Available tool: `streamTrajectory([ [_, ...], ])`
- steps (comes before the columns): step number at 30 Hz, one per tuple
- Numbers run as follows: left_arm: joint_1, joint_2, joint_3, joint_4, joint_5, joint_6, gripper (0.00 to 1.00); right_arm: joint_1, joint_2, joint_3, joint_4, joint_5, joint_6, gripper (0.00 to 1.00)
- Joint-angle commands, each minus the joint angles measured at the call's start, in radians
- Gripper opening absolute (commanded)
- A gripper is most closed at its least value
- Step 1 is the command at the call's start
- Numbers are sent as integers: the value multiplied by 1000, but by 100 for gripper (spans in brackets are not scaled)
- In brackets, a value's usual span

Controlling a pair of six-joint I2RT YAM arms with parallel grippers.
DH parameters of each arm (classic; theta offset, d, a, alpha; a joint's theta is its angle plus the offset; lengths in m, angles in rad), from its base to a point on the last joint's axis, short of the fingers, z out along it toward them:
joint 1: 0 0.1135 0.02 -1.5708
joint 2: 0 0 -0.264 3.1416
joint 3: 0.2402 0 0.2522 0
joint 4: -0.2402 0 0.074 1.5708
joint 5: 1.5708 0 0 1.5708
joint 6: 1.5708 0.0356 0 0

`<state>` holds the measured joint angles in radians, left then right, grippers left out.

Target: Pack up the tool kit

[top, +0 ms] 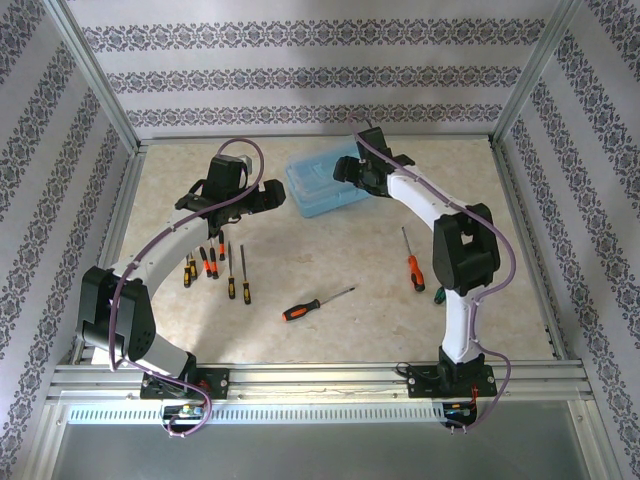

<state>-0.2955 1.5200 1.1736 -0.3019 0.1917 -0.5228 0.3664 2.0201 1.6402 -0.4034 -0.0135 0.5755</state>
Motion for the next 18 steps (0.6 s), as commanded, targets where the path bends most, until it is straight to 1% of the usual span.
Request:
streamTrajectory([
  [1,-16,11,20,9,13,20,99,2,-21,-72,-136,-63,-136,77],
  [6,-15,11,20,12,18,21,99,-30,-83,-126,-163,-60,-212,78],
  [10,-14,17,20,14,26,18,99,-62,-100,-70,-186,-99,-205,79],
  [11,-15,20,20,14,28,16,99,-63,-105,-44,-203,-89,-197,78],
  [14,-15,22,21,14,28,18,99,-63,-134,-20,-233,10,-117,84],
  [16,-15,24,23,14,29,19,99,-53,-148,-41,-192,18,-49,85],
  [18,-15,24,21,15,31,20,99,-39,-135,-37,-169,15,2,84],
])
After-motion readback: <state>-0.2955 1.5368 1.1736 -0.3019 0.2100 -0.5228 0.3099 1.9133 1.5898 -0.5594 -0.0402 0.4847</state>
